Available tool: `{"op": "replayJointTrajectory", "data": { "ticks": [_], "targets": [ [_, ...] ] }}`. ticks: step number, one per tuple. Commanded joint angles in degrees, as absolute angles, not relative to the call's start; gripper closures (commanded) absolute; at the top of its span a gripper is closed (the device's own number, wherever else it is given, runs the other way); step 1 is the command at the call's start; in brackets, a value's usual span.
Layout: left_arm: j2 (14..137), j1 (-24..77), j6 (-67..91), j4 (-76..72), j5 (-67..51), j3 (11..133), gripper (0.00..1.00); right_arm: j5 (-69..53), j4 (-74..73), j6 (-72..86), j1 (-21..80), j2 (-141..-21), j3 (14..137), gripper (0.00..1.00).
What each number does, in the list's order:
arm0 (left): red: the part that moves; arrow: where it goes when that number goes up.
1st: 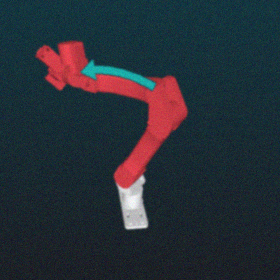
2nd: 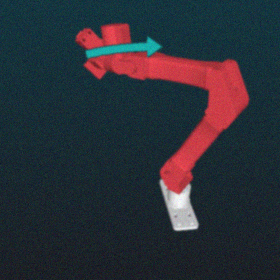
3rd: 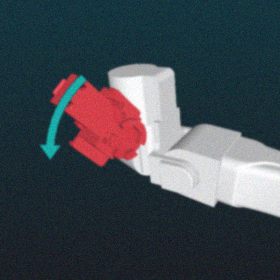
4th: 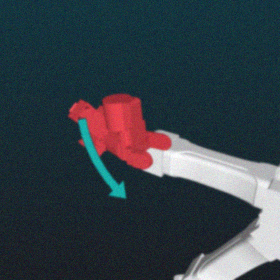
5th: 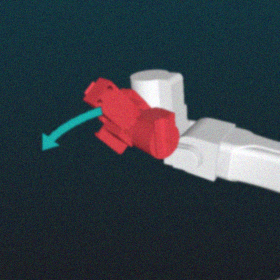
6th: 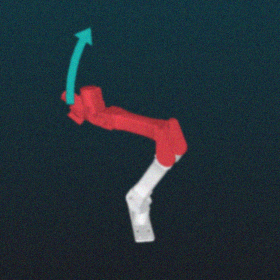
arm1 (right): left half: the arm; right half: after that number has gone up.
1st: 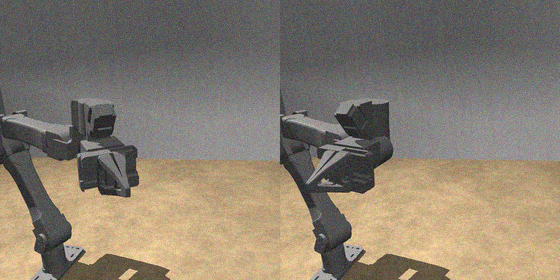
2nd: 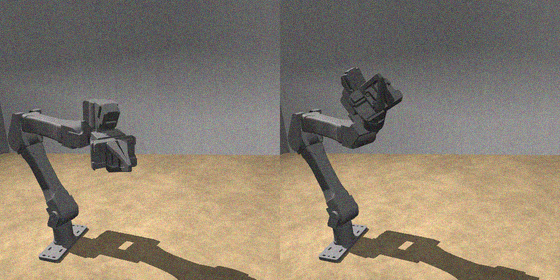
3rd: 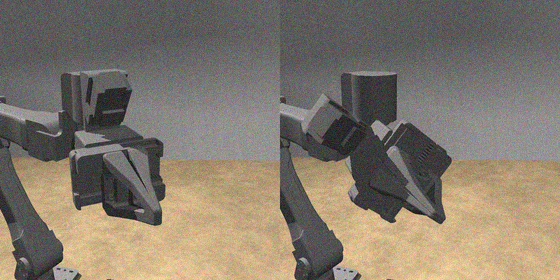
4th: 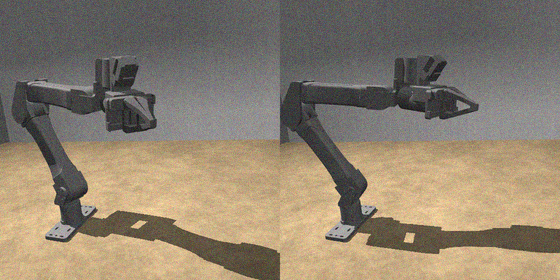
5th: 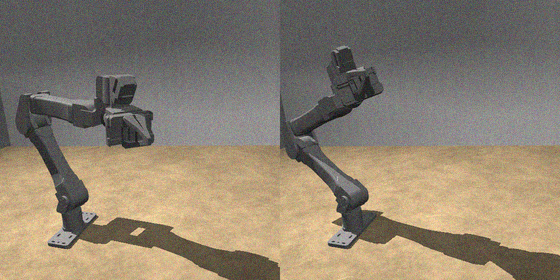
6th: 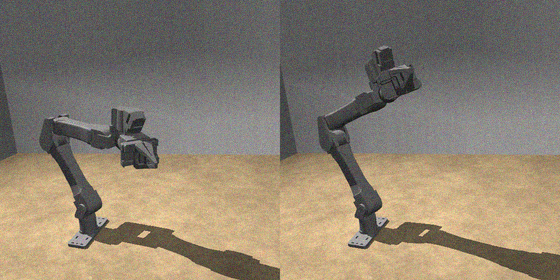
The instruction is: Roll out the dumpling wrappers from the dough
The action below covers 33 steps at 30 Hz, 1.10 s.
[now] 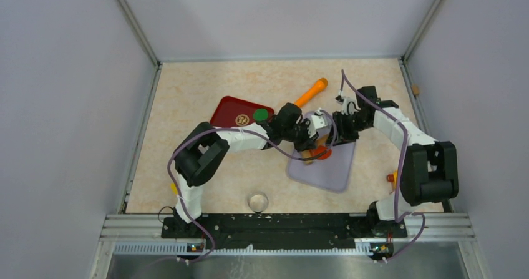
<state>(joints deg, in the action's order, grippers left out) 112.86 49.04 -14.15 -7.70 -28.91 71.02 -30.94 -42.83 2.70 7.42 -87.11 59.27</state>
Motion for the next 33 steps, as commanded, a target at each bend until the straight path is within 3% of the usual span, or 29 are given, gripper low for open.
{"op": "replayJointTrajectory", "data": {
  "ticks": [1,12,18,33],
  "targets": [
    [109.5,48.7,-16.5,-0.6,-29.1,72.5,1.0,-35.1,-43.1,3.8,9.3,-87.0,63.3,1.0],
    [106.6,49.8,-9.9,-3.4,-33.5,83.0,1.0,-40.6,-53.6,-1.3,6.0,-81.1,77.5,1.0],
    [112.5,50.9,-6.8,-8.0,-30.0,84.0,1.0,-38.9,-54.6,-7.7,1.0,-82.5,74.8,1.0],
    [120.2,51.3,-9.3,-7.0,-29.2,81.2,1.0,-32.5,-46.3,-11.2,0.8,-85.7,61.2,1.0]
  ]
}}
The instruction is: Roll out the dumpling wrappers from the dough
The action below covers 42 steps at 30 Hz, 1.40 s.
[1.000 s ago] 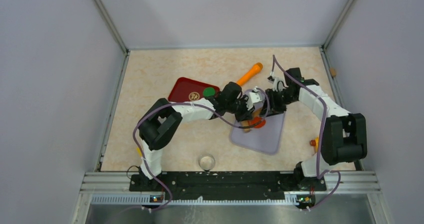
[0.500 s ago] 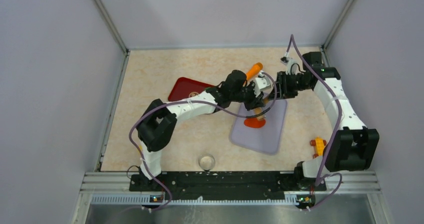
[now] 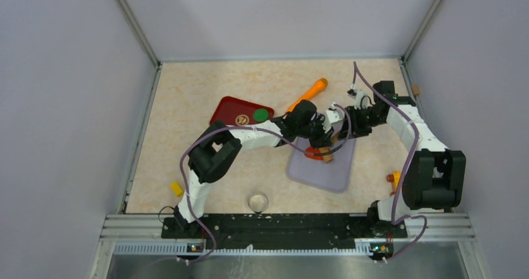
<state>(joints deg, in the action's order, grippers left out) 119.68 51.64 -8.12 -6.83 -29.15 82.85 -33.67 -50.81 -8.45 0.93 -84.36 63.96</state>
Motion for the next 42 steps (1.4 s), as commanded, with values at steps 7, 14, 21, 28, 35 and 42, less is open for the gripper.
{"op": "replayJointTrajectory", "data": {
  "ticks": [7,14,21,28,35,42],
  "targets": [
    [119.0,50.9,-10.9,-4.4,-28.1,77.2,1.0,-29.6,-42.2,-11.3,2.1,-88.5,57.2,1.0],
    [118.2,50.5,-11.1,-3.6,-27.1,75.7,1.0,-28.7,-40.1,-10.0,5.1,-88.9,55.7,1.0],
    [117.1,50.1,-11.4,-2.5,-27.2,74.7,1.0,-29.1,-39.8,-9.2,6.5,-89.3,55.8,1.0],
    [112.3,49.8,-12.0,-1.9,-28.2,77.6,1.0,-32.6,-45.4,-8.1,6.6,-86.1,63.8,1.0],
    [109.3,49.8,-9.9,-1.5,-30.4,82.9,1.0,-36.5,-52.4,-5.2,6.5,-83.0,73.0,1.0],
    [107.9,49.7,-11.0,-0.3,-31.3,78.2,1.0,-35.8,-51.1,-5.2,6.6,-82.2,67.8,1.0]
  ]
}}
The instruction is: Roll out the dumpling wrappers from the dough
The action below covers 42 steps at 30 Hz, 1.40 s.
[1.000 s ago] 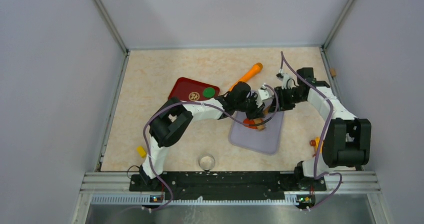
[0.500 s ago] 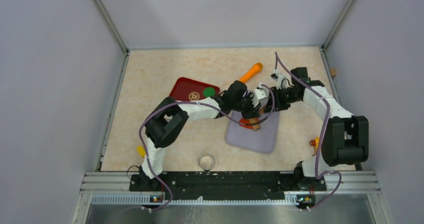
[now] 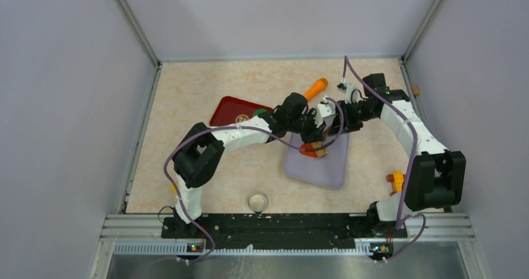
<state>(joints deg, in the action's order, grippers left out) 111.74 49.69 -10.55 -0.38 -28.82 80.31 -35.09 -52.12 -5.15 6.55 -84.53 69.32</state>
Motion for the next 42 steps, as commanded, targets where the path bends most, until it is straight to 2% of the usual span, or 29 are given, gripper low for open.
{"op": "replayJointTrajectory", "data": {
  "ticks": [1,13,20,26,42],
  "targets": [
    [107.9,49.7,-11.2,-0.3,-31.3,76.9,1.0,-35.8,-50.6,-5.5,6.6,-82.1,67.0,1.0],
    [107.2,49.6,-11.5,-0.9,-29.5,73.2,1.0,-35.0,-50.3,-5.8,6.9,-82.5,67.2,1.0],
    [113.7,49.7,-13.6,-4.3,-27.7,73.6,1.0,-28.3,-45.4,-3.8,8.9,-84.5,63.8,1.0],
    [119.2,50.1,-12.3,-7.8,-27.5,74.8,1.0,-20.1,-44.9,-4.9,9.1,-86.9,62.6,1.0],
    [126.1,53.4,-10.3,-13.1,-28.6,83.8,1.0,-14.0,-46.8,-4.7,6.6,-84.5,62.5,1.0]
  ]
}}
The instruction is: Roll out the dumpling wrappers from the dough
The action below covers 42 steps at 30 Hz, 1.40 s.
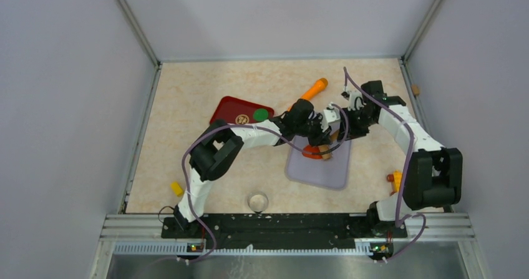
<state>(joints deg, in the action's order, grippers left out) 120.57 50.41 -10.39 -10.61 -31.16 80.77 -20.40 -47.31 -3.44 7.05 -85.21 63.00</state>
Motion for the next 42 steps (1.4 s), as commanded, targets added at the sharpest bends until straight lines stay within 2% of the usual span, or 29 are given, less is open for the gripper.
{"op": "replayJointTrajectory", "data": {
  "ticks": [1,16,24,33,42],
  "targets": [
    [126.4,53.5,-10.3,-13.1,-28.6,84.6,1.0,-13.9,-46.9,-4.7,6.2,-84.1,62.3,1.0],
    [128.1,53.9,-9.7,-8.2,-30.2,96.7,1.0,-14.4,-50.7,-6.1,0.2,-77.8,63.3,1.0],
    [123.1,53.0,-8.3,-4.7,-31.3,100.9,1.0,-25.2,-55.3,-5.7,-1.8,-73.3,71.6,1.0],
    [115.2,51.5,-16.5,2.7,-31.3,91.2,1.0,-32.4,-49.7,-2.5,-1.8,-74.3,65.7,1.0],
    [117.1,49.2,-17.3,2.8,-29.5,85.9,1.0,-30.8,-42.8,-0.7,-0.4,-81.8,63.2,1.0]
  ]
}}
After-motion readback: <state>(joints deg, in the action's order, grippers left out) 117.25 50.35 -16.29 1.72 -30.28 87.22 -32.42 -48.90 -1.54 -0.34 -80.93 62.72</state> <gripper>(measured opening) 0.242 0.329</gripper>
